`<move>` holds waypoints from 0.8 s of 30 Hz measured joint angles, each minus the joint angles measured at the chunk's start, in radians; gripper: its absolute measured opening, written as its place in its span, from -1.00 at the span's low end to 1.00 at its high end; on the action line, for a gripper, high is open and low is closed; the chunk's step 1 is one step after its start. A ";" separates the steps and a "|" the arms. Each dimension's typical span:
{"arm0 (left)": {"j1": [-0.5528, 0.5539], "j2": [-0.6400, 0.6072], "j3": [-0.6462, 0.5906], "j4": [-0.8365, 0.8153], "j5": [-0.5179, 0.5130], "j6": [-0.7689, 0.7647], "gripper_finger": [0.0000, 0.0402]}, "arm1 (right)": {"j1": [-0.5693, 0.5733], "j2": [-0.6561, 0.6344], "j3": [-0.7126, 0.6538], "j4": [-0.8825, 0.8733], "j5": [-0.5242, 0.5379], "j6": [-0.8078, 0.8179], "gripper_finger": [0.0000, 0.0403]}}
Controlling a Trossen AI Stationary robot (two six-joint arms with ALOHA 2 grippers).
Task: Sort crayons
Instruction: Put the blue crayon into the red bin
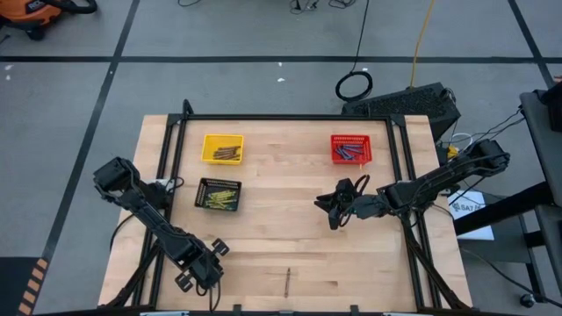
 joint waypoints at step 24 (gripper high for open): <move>0.022 0.015 -0.001 0.001 0.059 -0.105 -0.98 | 0.000 0.000 0.000 0.000 0.000 0.000 -0.56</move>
